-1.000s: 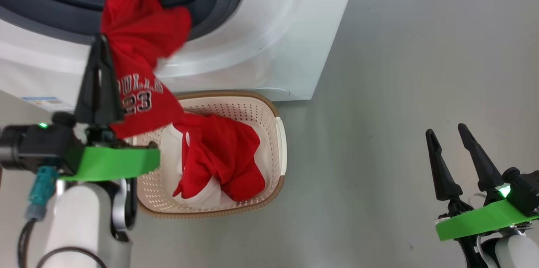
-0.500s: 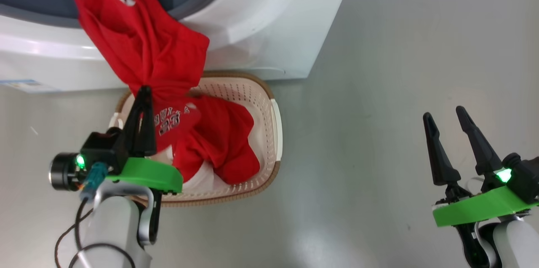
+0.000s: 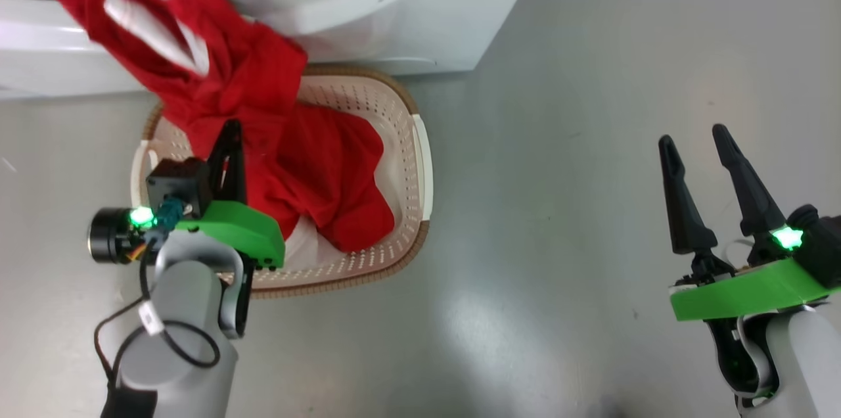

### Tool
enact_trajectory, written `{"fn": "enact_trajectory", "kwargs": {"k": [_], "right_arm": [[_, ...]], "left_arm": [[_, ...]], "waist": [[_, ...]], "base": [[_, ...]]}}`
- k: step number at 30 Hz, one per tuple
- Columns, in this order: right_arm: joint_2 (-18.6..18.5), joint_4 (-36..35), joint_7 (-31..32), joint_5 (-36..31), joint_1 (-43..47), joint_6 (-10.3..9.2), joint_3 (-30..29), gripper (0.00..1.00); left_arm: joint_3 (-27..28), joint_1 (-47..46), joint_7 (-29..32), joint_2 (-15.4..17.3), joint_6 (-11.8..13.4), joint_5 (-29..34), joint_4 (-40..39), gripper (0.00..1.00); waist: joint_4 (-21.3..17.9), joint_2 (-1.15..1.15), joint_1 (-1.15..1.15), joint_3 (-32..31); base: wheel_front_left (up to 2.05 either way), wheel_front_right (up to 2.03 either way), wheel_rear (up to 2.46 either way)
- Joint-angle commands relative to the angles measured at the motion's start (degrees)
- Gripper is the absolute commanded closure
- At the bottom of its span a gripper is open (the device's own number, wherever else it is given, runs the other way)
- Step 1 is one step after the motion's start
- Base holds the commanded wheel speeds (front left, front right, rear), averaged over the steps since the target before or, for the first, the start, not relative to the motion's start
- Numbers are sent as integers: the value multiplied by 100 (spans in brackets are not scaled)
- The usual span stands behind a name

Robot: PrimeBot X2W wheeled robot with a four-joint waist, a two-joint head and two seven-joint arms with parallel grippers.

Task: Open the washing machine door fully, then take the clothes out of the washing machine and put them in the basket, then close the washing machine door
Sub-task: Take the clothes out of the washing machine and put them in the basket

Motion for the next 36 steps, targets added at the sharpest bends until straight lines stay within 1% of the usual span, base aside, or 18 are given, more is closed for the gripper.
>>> {"fn": "enact_trajectory", "kwargs": {"k": [1, 10, 17, 22, 32, 36], "right_arm": [[-26, -146, -36, -29, 4, 35, 133, 0], [18, -159, -36, -17, -186, 35, 199, 0], [33, -175, -36, -15, -264, 35, 228, 0], [17, -206, -36, -9, -308, 35, 259, 0], [-12, -237, -36, -13, -399, 35, 301, 0], [-13, -241, -36, -16, -433, 35, 315, 0]], "left_arm": [[147, -26, -29, 125, -17, 61, -33, 100], [162, -537, -29, 125, -110, 196, 870, 100], [141, -817, -29, 125, -206, 143, 1554, 100], [101, -984, -29, 125, -325, 135, 1900, 100], [32, -1368, -29, 131, -444, 131, 2572, 100], [42, -1475, -29, 156, -488, 89, 2726, 100]], "waist": [[-59, 0, 0, 135], [-168, 0, 0, 452], [-218, 0, 0, 627], [-242, 0, 0, 761], [-270, 0, 0, 1001], [-280, 0, 0, 1043]], "base": [[0, 0, 0], [0, 0, 0], [0, 0, 0], [0, 0, 0], [0, 0, 0], [0, 0, 0]]}}
